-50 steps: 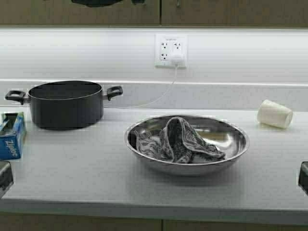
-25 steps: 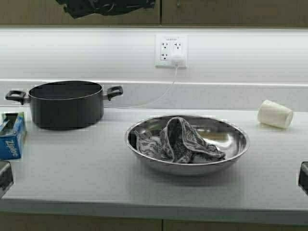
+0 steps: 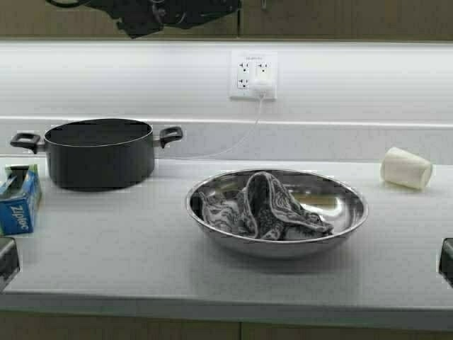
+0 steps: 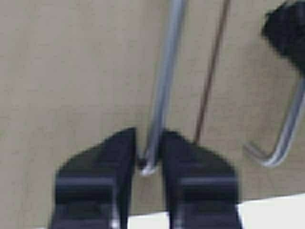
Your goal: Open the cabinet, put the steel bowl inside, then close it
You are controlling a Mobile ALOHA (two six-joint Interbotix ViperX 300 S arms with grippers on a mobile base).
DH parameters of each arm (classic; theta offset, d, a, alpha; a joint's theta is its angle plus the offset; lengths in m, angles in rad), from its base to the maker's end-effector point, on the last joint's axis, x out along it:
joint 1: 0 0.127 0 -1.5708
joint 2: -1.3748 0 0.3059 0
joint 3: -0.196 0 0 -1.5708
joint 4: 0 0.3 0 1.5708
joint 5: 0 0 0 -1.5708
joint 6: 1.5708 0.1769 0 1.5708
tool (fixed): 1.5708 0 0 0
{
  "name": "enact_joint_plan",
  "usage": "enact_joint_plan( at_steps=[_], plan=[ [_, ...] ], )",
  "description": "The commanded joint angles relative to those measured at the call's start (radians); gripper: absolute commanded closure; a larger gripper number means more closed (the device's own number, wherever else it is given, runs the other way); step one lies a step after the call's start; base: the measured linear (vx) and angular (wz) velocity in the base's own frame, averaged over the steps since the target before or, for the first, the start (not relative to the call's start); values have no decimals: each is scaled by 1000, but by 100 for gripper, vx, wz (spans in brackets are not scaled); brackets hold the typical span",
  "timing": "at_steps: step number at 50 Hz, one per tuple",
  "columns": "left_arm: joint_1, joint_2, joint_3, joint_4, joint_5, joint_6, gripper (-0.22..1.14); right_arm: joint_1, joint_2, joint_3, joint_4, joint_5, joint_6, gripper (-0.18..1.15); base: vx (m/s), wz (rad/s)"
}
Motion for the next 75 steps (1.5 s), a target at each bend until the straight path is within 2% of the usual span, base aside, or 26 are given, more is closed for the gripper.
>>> enact_joint_plan(
  at_steps=[1, 2, 5, 9, 13, 22, 34, 39, 44, 54, 61, 65, 68, 71, 75],
  plan=[
    [6, -8, -48, 0, 12, -5, 104, -3, -9, -18, 23, -6, 0, 79, -1, -1],
    [5, -9, -46, 2, 17, -5, 105, -3, -14, -14, 28, -6, 0, 89, 0, 0],
    [5, -20, -34, 6, 25, -6, 95, -2, -31, 8, 29, -6, -2, 101, 0, 0],
    [-2, -54, 6, 23, 29, -12, 83, -2, -64, 49, 29, -5, -2, 94, -1, 1],
    [-3, -106, 58, 25, 51, -15, 86, -2, -115, 100, 29, 26, -3, 89, -1, 1],
    [-3, -253, 178, 28, 156, -9, 88, -2, -259, 207, 29, 181, -26, 90, 1, -1],
    [34, -482, 316, 46, 402, 25, 88, -28, -492, 313, 35, 469, -158, 90, 0, 0],
    [69, -594, 370, 78, 523, 31, 88, -103, -586, 347, 29, 617, -161, 90, -2, -2],
    [114, -724, 416, 109, 635, 32, 88, -224, -675, 394, 6, 759, -163, 90, -4, -2],
    [233, -953, 442, 178, 899, 32, 88, -430, -792, 430, -78, 996, -155, 90, -7, -1],
    [319, -1015, 466, 195, 931, 31, 88, -497, -795, 423, -124, 1091, -127, 88, -12, 0],
    [353, -1014, 474, 198, 931, 31, 83, -500, -781, 417, -149, 1114, -104, 80, -16, -1],
    [360, -1008, 477, 199, 931, 32, 72, -500, -773, 416, -184, 1124, -89, 63, -17, -4],
    [360, -991, 476, 204, 936, 32, 49, -502, -762, 410, -221, 1144, -80, 39, -17, -3],
    [360, -973, 476, 218, 948, 32, 8, -517, -749, 388, -259, 1203, -55, 2, -17, -3]
  ],
)
